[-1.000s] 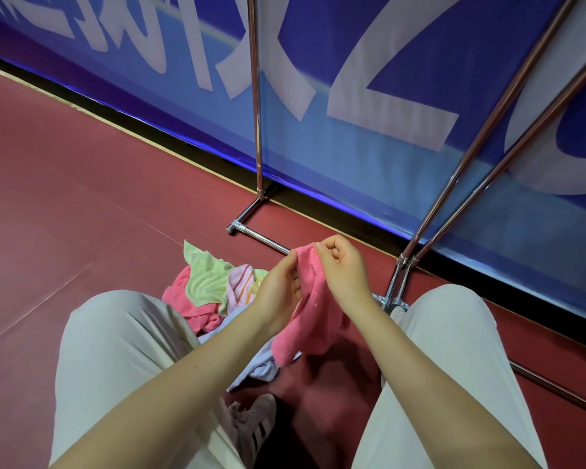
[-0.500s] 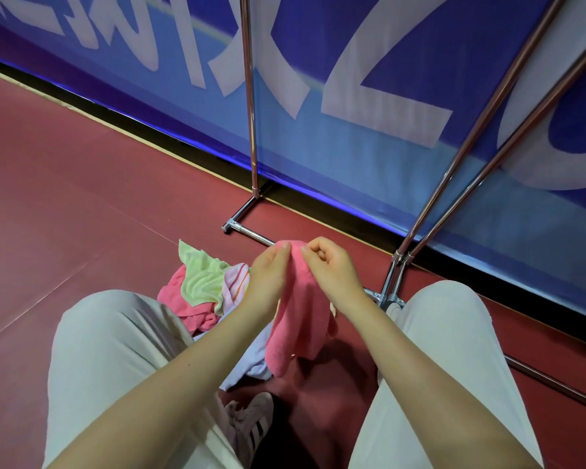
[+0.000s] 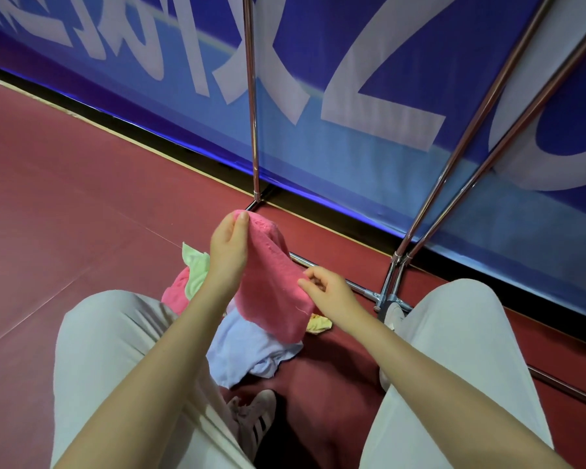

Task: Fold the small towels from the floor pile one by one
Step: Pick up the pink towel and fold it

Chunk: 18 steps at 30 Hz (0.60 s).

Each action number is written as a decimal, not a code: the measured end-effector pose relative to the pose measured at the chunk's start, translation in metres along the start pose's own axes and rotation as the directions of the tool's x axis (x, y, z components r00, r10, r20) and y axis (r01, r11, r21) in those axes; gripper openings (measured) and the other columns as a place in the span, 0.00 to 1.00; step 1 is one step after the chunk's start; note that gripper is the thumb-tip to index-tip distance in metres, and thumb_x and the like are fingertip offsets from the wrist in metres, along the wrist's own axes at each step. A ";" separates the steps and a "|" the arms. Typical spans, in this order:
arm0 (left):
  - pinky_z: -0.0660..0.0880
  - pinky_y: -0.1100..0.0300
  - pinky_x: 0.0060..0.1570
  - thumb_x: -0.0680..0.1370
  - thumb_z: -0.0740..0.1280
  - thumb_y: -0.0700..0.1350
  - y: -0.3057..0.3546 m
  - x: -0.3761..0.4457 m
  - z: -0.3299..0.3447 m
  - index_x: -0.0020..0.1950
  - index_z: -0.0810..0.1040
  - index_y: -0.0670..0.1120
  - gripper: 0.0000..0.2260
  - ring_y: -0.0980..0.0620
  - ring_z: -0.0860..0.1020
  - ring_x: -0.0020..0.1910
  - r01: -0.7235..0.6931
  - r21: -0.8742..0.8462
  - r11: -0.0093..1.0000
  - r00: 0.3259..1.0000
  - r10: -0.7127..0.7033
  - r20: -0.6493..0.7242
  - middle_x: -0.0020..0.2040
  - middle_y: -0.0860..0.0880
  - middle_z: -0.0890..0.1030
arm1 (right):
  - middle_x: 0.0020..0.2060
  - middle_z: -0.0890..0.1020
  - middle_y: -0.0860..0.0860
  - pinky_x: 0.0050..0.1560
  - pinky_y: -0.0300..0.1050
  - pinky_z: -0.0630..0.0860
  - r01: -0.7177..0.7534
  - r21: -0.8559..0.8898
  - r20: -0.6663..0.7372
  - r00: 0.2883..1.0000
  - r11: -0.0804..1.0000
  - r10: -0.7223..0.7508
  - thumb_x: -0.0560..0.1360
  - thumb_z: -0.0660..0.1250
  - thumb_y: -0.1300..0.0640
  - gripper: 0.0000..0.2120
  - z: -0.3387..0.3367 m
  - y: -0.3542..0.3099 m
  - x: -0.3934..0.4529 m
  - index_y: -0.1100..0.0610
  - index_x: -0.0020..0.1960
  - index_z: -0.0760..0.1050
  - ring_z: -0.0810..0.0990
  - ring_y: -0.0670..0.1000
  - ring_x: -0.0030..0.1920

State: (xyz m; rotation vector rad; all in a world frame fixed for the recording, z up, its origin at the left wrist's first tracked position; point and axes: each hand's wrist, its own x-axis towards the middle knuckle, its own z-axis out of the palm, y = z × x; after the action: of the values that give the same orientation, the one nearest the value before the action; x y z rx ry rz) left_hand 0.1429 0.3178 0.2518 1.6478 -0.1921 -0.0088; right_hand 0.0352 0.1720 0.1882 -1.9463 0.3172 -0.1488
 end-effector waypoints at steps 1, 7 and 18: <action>0.71 0.62 0.47 0.83 0.58 0.43 0.000 0.000 -0.005 0.42 0.77 0.49 0.13 0.59 0.73 0.40 -0.009 -0.013 1.000 1.000 0.009 -0.002 0.40 0.53 0.77 | 0.31 0.75 0.42 0.38 0.33 0.67 -0.018 0.007 0.006 1.000 1.000 0.018 0.76 0.66 0.61 0.09 0.004 0.006 -0.003 0.50 0.40 0.74 0.70 0.38 0.32; 0.70 0.56 0.49 0.82 0.57 0.46 0.000 0.004 -0.036 0.41 0.77 0.51 0.13 0.55 0.73 0.42 -0.007 -0.093 0.996 0.996 -0.001 -0.091 0.39 0.53 0.77 | 0.30 0.72 0.45 0.32 0.34 0.63 -0.079 -0.054 -0.012 0.997 0.995 0.079 0.77 0.65 0.58 0.04 0.023 0.030 -0.020 0.55 0.46 0.70 0.67 0.40 0.28; 0.72 0.64 0.46 0.83 0.57 0.43 0.008 0.008 -0.077 0.44 0.77 0.49 0.12 0.60 0.75 0.40 -0.052 -0.070 0.996 0.972 0.034 -0.234 0.40 0.54 0.77 | 0.39 0.79 0.53 0.41 0.45 0.70 -0.107 -0.387 0.006 0.993 0.916 0.118 0.76 0.66 0.54 0.20 0.020 0.044 -0.021 0.52 0.67 0.67 0.77 0.52 0.42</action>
State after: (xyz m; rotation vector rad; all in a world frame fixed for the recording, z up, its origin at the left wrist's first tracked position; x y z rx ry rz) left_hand 0.1589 0.3922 0.2672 1.5541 -0.0478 0.2068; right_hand 0.0130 0.1801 0.1410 -2.3122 0.4663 0.0213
